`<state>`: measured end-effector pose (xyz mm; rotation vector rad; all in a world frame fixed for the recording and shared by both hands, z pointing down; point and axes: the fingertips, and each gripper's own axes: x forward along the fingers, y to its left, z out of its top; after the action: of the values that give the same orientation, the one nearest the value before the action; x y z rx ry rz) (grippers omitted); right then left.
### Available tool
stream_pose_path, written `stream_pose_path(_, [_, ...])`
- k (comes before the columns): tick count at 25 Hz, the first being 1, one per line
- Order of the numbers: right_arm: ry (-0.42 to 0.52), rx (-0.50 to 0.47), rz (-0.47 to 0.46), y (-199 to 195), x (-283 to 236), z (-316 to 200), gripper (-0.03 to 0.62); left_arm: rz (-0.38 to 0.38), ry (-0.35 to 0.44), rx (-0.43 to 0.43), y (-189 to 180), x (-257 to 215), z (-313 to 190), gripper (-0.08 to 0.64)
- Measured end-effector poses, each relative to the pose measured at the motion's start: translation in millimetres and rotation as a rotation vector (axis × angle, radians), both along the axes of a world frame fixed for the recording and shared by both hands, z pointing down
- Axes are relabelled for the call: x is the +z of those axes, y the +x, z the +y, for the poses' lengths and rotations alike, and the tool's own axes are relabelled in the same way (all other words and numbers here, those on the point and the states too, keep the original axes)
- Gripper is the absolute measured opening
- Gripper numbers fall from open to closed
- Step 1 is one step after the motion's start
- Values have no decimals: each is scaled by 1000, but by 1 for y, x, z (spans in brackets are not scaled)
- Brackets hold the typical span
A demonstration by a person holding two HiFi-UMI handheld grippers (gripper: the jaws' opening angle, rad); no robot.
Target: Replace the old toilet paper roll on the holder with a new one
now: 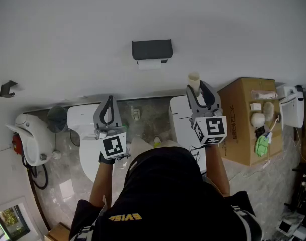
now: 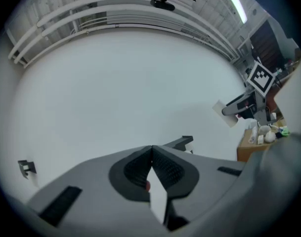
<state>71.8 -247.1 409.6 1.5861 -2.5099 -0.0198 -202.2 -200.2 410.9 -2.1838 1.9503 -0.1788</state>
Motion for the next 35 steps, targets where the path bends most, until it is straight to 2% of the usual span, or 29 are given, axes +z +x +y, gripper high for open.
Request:
stream_pose_path(3, [13,-12,8,-2,-4,2,175,39,-28,28,3,-1,0,12])
stream_pose_path(10, [43,-30,33,-3,-11,7,173,28,-22,101,14,-7,1,12])
stream_pose_path(15, [46,-28,40,-2,-11,8,173,49,-36,88,10,-8,-1,12])
stream_pose_path(18, [51,-33,42,-3,-13,9,173,29,-64,88,2,3,1,12])
stream_pose_path(24, [54,-31,39,-2,-14,8,173,51,-69,90,2,0,1,12])
stream_pose_path(35, [53,-33,38,-2,-14,9,173,46,-85,95,2,3,1,12])
